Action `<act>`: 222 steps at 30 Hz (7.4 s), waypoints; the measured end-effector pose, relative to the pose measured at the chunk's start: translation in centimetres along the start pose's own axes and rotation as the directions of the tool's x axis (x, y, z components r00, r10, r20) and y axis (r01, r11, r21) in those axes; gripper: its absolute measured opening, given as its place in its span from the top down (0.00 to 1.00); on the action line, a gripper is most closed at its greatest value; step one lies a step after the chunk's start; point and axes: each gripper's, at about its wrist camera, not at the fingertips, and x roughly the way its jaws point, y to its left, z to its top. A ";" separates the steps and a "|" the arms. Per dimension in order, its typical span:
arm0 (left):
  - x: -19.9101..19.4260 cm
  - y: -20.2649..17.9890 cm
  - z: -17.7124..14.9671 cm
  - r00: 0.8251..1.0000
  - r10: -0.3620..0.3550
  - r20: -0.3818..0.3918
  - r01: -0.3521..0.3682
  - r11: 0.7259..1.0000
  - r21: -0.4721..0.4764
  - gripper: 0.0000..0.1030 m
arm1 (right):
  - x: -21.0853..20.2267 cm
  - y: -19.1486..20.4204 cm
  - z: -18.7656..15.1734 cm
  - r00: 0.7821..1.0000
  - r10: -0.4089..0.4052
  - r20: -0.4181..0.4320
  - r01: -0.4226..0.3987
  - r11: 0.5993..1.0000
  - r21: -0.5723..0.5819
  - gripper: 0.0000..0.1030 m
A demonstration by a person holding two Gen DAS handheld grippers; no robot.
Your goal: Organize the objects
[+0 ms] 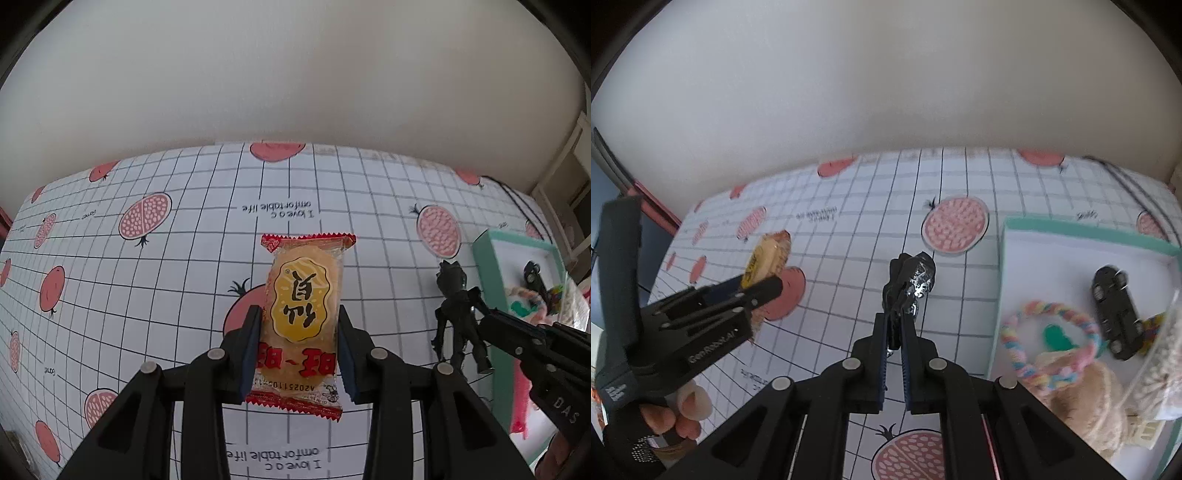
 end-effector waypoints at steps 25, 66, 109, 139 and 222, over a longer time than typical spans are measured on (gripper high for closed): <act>-8.8 -17.0 -2.5 0.975 -0.187 0.119 0.181 0.982 0.058 0.62 | -13.3 -11.5 -3.8 0.976 -0.144 0.161 0.123 0.983 0.133 0.93; -1.9 -22.0 -6.0 0.977 -0.212 -0.020 0.213 0.970 0.112 0.60 | -8.3 -15.3 -6.8 0.979 -0.200 0.037 0.191 0.965 0.182 0.89; -3.5 -14.8 -4.9 0.996 -0.037 0.087 0.042 0.997 -0.057 0.11 | -10.3 -15.4 -6.5 0.963 -0.245 0.114 0.218 0.953 0.211 0.08; -6.0 -13.7 -6.4 0.989 -0.017 0.147 0.030 0.996 -0.083 0.00 | -11.7 -13.4 -8.1 0.954 -0.268 0.133 0.231 0.943 0.241 0.00; -8.3 -9.3 -26.2 0.995 0.053 0.086 -0.052 0.998 -0.018 0.00 | -11.9 -7.2 -26.9 0.921 -0.383 0.068 0.378 0.922 0.076 0.00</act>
